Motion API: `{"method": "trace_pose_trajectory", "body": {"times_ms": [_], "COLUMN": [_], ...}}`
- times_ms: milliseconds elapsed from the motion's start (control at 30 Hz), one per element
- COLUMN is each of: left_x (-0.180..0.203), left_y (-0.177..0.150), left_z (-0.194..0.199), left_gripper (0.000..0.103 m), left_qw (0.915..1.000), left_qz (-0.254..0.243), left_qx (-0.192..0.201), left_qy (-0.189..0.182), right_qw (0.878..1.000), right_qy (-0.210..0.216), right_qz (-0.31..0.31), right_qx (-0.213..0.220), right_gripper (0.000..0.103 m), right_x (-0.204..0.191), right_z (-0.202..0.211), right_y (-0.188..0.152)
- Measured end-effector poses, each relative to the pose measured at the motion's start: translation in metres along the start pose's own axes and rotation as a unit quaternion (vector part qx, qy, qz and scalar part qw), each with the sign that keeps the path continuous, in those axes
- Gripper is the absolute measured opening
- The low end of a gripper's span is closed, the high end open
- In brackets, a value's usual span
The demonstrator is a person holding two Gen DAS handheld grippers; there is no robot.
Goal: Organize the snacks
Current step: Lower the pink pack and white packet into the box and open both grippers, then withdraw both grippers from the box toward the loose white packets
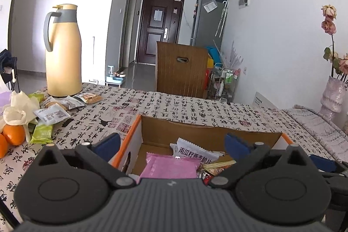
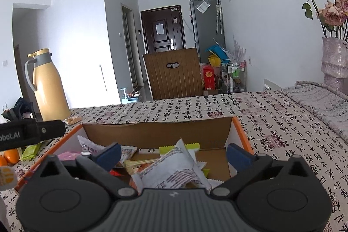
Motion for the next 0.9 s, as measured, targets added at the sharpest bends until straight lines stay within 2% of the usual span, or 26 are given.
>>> {"method": "trace_pose_trajectory", "body": {"times_ms": [567, 900], "left_x": [0.002, -0.002], "left_y": [0.009, 0.012], "left_z": [0.013, 0.042], "left_gripper": [0.103, 0.103], "left_qw": [0.9999, 0.9998], "left_qz": [0.009, 0.006], "left_qx": [-0.004, 0.001], "left_qy": [-0.011, -0.017], "right_qw": [1.0, 1.0], "right_qy": [0.002, -0.001], "right_qz": [0.012, 0.027], "right_qx": [0.01, 0.005], "right_gripper": [0.103, 0.103], "right_x": [-0.006, -0.012], "right_z": [0.017, 0.042], "right_y": [0.006, 0.003]}}
Point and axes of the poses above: each gripper's, at about its wrist camera, not at the fingertips, and z roughly against the way its jaws point, x to its right, y to its top, the point moved 3 cm from there along -z, roughly the way its jaws point, and after that the axes turned 4 degrees about -x, right-handed, at the moved point
